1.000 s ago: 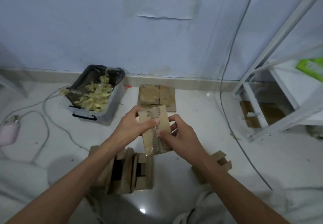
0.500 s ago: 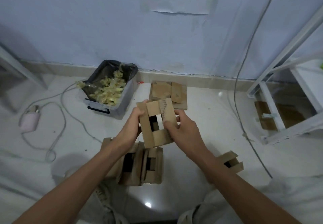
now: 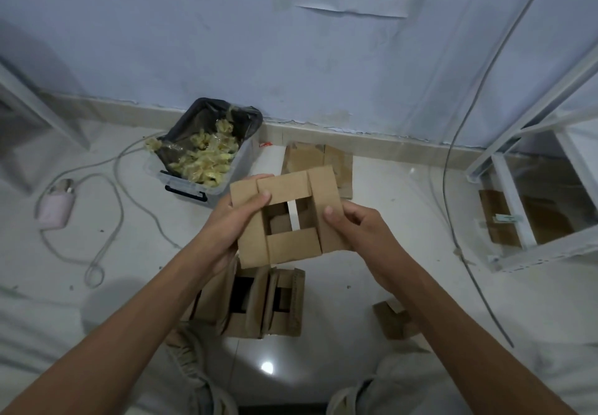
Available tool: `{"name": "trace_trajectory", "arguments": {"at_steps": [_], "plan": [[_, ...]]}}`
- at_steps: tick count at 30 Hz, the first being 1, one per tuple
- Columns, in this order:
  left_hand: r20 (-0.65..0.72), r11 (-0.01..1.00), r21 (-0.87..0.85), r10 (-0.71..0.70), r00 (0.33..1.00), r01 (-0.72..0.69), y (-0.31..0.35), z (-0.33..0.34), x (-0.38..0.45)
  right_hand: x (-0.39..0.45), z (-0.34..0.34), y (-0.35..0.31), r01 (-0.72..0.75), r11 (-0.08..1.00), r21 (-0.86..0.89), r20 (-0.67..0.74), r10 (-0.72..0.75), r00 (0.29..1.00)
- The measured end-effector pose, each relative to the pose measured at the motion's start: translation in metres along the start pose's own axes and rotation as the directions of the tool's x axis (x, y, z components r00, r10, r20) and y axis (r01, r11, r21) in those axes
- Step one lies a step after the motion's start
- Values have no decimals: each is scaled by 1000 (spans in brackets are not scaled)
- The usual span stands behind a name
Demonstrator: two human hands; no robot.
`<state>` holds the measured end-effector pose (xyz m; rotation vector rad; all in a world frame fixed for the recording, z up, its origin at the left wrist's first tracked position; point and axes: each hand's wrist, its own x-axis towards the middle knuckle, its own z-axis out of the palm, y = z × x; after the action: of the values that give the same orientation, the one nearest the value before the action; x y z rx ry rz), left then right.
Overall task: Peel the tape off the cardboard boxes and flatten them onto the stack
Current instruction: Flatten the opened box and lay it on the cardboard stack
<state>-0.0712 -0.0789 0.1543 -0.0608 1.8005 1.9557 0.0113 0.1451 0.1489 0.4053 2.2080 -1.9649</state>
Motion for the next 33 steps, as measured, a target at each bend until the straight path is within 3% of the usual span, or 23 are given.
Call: {"name": "trace_trajectory", "arguments": {"at_steps": [4,6,8,10,12,15,18,24,26,29,33], "plan": [[-14,999,40,-25,1000,26,3,-3,6,4,3,4,-13,999,-48,-56,10,998],[-37,990,143,12,999,-7,0,-1,9,8,10,6,36,950,-309,-150,-86,985],[-20,957,286,59,998,-51,-6,4,10,11,16,13,88,720,-688,-164,-273,948],[34,921,383,63,997,-71,-13,11,11,10,20,11,109,447,-888,-75,-374,924],[102,884,459,43,994,-86,-18,16,10,8,21,6,115,278,-954,6,-365,931],[180,849,519,9,984,-103,-19,18,8,8,19,1,144,164,-976,92,-288,953],[160,836,545,-26,987,-67,-15,9,14,10,19,0,140,225,-964,81,-255,964],[-110,708,698,-45,993,109,-27,5,20,17,-1,10,-60,505,-861,-208,-241,948],[-170,729,649,-143,975,220,-37,10,21,18,0,10,-41,568,-822,-257,-306,917],[-203,830,441,-278,939,341,-37,19,15,16,12,11,14,618,-786,-261,-352,899],[-274,728,650,-40,961,215,-34,11,17,18,19,15,62,644,-763,-231,-361,904]]}}
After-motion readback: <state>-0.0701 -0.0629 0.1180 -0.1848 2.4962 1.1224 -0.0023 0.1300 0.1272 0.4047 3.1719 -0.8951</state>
